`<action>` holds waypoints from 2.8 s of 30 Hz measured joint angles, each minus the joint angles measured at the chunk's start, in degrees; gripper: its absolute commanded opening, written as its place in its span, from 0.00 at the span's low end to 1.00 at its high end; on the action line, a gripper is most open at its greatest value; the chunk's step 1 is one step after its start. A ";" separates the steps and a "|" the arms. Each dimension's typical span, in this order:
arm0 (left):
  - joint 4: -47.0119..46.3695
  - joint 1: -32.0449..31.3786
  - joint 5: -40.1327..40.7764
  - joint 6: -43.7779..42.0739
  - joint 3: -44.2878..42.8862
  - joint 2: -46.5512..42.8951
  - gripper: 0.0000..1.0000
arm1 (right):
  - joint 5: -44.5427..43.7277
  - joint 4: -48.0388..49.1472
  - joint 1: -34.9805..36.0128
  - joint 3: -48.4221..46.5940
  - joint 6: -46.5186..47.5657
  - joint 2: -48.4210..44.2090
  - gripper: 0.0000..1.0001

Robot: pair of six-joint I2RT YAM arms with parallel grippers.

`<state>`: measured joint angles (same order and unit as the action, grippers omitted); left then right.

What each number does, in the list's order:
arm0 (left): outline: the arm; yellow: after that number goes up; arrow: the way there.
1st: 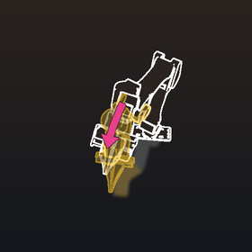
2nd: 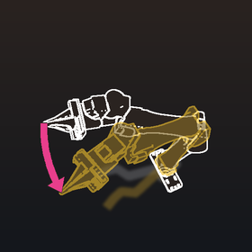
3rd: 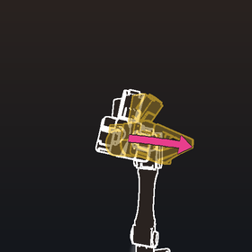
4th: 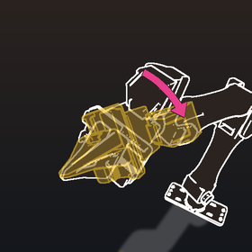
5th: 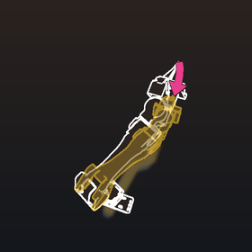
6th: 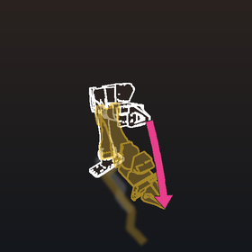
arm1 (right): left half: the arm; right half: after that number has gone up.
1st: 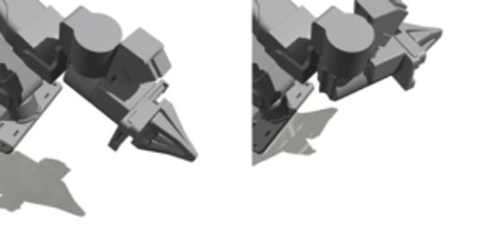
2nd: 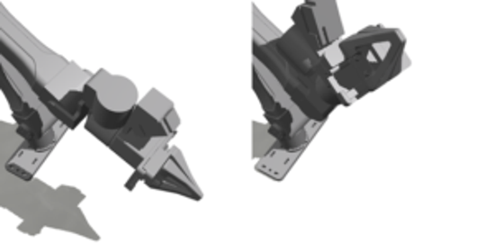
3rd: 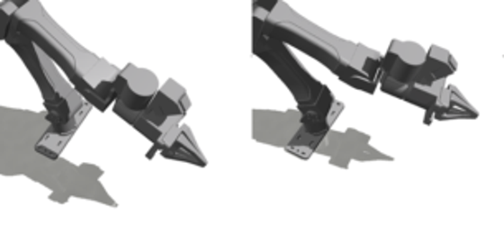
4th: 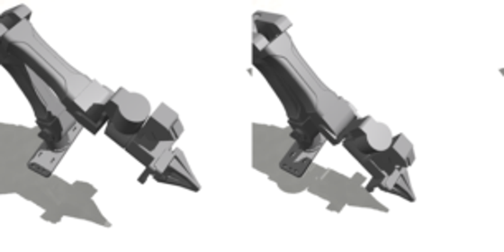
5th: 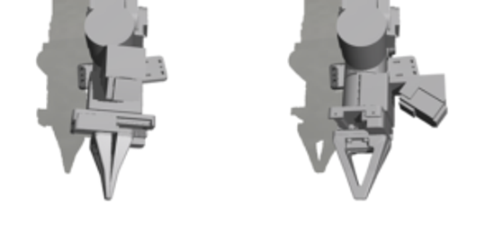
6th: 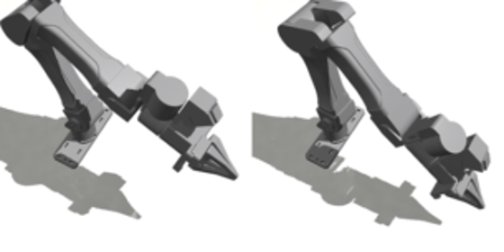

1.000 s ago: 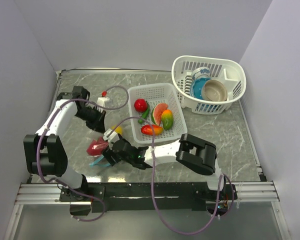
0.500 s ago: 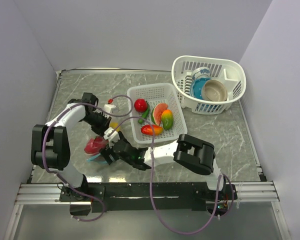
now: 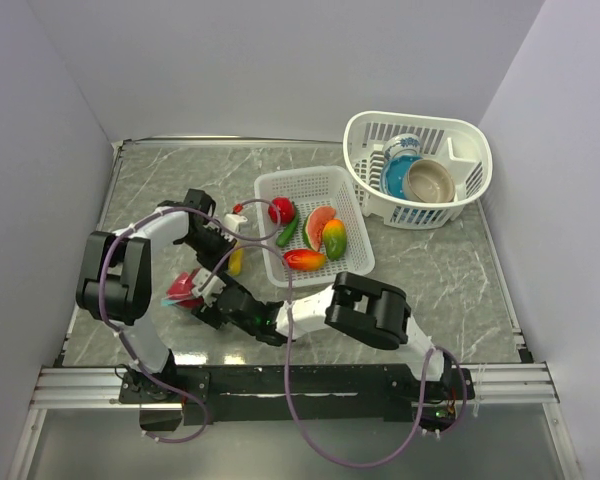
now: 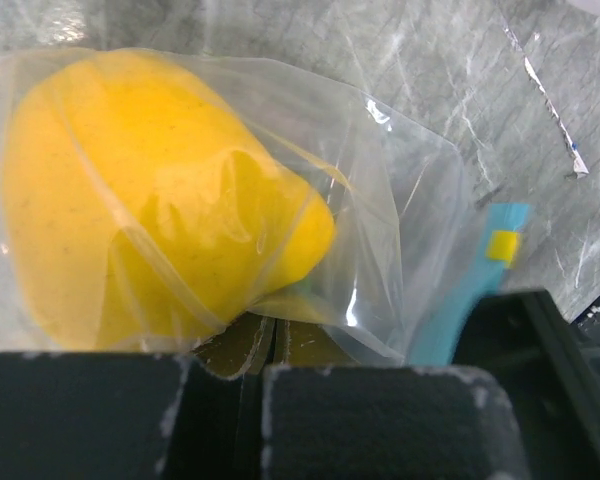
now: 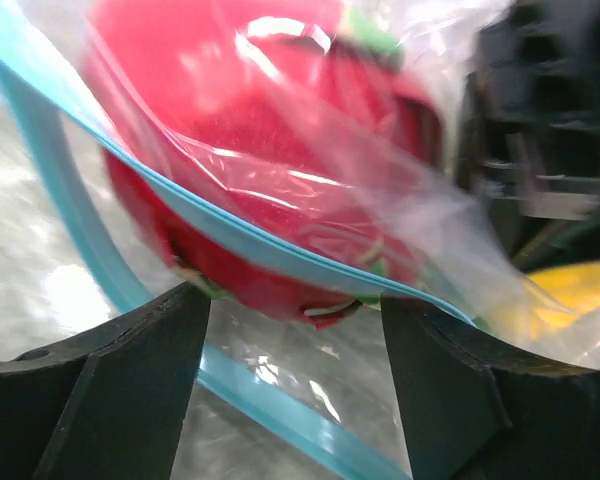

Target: Open the zip-top bag and remove the fake food

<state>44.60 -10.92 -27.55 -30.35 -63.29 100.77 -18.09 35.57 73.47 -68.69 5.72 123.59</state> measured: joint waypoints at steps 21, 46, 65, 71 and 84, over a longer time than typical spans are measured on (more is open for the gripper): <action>-3.02 -0.92 1.51 -2.05 2.25 -1.18 0.01 | -8.37 2.51 1.40 -5.75 16.72 6.56 0.00; -2.80 9.33 6.47 3.06 1.38 0.57 0.01 | -17.55 -11.78 7.54 11.28 6.03 -19.78 0.00; -4.76 15.50 6.47 0.79 4.22 -2.01 0.01 | -26.40 -15.17 -2.14 11.30 10.43 -34.75 0.00; -4.63 15.63 6.84 -0.44 5.79 -3.63 0.01 | -30.10 -17.81 -14.75 12.22 5.86 -34.95 0.00; 8.17 15.82 -0.52 -0.28 -4.42 -7.45 0.01 | -33.40 -27.91 -18.86 7.58 -4.70 -29.20 1.00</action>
<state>52.77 4.91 -28.08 -30.63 -67.70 93.32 -51.48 7.66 54.61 -61.10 1.02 94.39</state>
